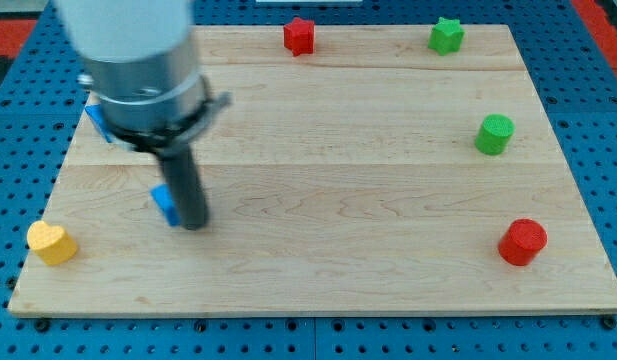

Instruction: Move the blue cube towards the blue triangle

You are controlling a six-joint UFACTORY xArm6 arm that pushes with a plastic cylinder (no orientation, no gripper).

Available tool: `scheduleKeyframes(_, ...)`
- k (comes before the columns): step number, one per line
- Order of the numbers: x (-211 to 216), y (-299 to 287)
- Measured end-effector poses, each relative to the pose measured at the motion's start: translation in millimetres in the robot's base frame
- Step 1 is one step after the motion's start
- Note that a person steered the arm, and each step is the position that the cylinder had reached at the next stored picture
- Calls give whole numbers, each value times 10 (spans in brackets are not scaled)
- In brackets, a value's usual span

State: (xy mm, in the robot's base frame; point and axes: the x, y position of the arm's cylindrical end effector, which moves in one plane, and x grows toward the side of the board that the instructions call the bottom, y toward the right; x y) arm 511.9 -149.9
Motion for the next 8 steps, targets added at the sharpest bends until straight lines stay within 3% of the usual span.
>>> scheduleKeyframes(1,-417,-253)
scheduleKeyframes(3,-37,-210)
scheduleKeyframes(4,-277,-650)
scheduleKeyframes(5,-679,-464)
scheduleKeyframes(6,-635,-220)
scheduleKeyframes(7,-452,-807)
scheduleKeyframes(8,-1117,-1433)
